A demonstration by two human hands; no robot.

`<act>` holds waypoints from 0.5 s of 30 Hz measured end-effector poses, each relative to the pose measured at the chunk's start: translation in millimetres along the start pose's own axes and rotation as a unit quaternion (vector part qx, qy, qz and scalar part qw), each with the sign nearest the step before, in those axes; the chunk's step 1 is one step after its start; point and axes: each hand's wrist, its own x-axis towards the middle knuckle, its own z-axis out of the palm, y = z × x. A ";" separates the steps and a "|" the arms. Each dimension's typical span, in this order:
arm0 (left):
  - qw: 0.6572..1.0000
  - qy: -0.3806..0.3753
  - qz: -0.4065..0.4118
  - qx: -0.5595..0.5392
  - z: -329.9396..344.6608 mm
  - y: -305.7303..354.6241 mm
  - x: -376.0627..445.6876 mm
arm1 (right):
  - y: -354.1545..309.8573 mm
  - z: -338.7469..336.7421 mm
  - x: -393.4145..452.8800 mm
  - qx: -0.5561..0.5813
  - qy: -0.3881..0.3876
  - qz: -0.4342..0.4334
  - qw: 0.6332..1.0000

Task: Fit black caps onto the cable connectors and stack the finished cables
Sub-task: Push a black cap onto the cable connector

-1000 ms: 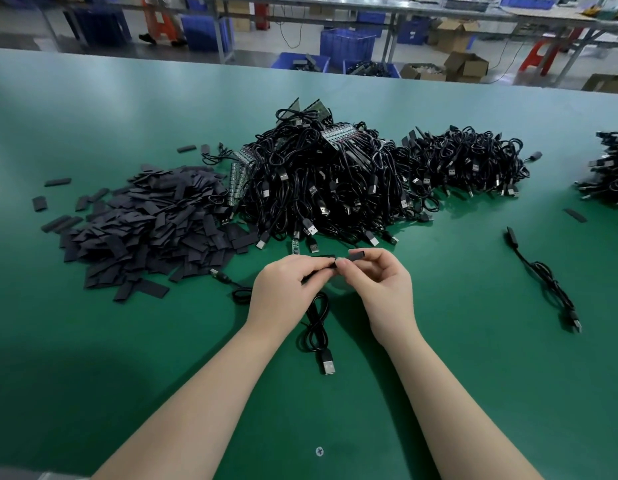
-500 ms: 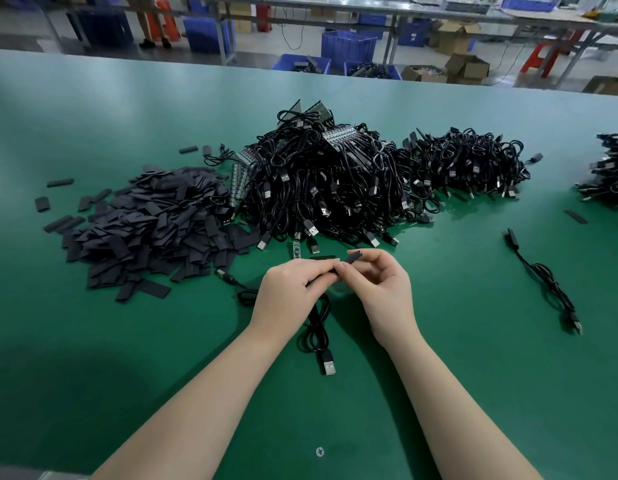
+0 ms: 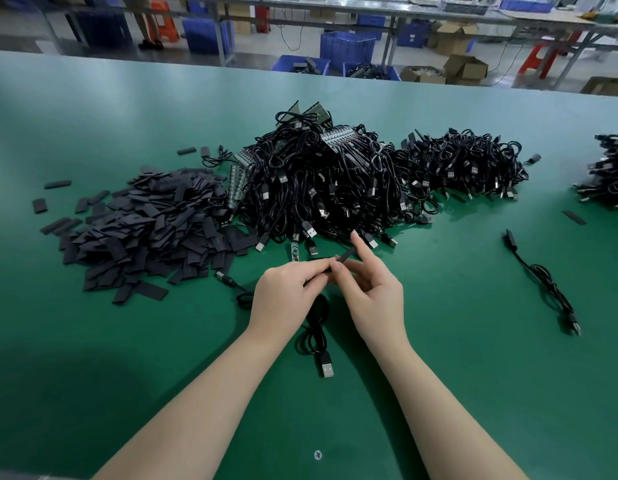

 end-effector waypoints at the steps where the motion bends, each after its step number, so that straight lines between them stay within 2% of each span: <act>1: 1.000 0.003 -0.001 -0.001 0.6 0.1 0.2 | 0.2 0.4 -0.3 0.002 -0.001 -0.005 1.000; 10: 0.999 0.009 -0.012 -0.032 -0.7 0.6 1.1 | 1.9 -0.5 -2.9 0.000 0.021 -0.013 1.000; 15: 0.998 0.006 -0.033 -0.047 -4.4 6.0 0.9 | 4.8 -1.6 -0.4 -0.004 -0.004 0.034 0.999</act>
